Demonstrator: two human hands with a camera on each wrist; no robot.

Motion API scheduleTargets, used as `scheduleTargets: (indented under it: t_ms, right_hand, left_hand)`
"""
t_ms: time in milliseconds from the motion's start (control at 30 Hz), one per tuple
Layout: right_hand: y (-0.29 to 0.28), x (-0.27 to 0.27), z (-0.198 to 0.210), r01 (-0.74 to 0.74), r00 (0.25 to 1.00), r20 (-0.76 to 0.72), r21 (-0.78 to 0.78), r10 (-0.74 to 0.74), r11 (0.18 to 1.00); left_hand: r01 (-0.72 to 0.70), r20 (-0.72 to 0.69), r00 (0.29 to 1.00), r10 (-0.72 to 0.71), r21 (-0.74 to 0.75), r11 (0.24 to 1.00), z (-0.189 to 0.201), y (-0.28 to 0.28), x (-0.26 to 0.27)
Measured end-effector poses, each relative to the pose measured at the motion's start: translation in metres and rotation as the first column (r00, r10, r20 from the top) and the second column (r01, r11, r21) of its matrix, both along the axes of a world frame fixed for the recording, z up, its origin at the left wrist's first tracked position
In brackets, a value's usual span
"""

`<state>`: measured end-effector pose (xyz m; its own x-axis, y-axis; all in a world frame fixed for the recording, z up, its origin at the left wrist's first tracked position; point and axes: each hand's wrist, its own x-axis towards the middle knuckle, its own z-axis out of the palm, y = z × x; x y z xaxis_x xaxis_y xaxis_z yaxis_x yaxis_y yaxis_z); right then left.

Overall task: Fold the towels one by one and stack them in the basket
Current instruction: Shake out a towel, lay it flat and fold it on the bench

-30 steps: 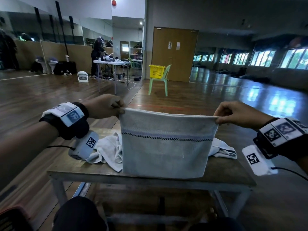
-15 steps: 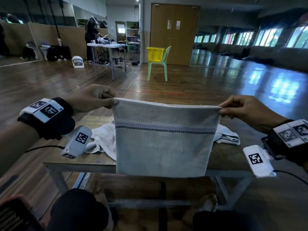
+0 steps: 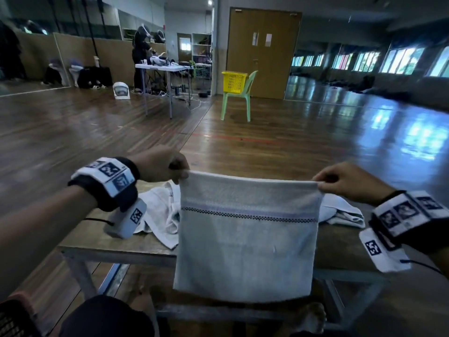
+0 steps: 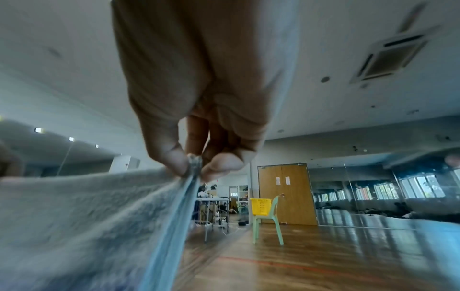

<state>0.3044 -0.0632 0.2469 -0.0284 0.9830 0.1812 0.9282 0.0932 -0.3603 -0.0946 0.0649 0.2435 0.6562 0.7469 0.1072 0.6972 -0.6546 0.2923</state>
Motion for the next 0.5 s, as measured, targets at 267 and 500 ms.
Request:
scheduleTargets:
  t_ms: [267, 500]
  right_hand:
    - [0.035, -0.010, 0.018, 0.181, 0.983, -0.102, 0.456, -0.151, 0.871]
    - [0.001, -0.004, -0.018, 0.066, 0.988, -0.154, 0.278, -0.024, 0.958]
  left_hand:
    - [-0.190, 0.456, 0.890, -0.010, 0.392, 0.900, 0.015, 0.029, 0.018]
    - [0.039, 0.460, 0.881, -0.113, 0.167, 0.985, -0.028, -0.016, -0.016]
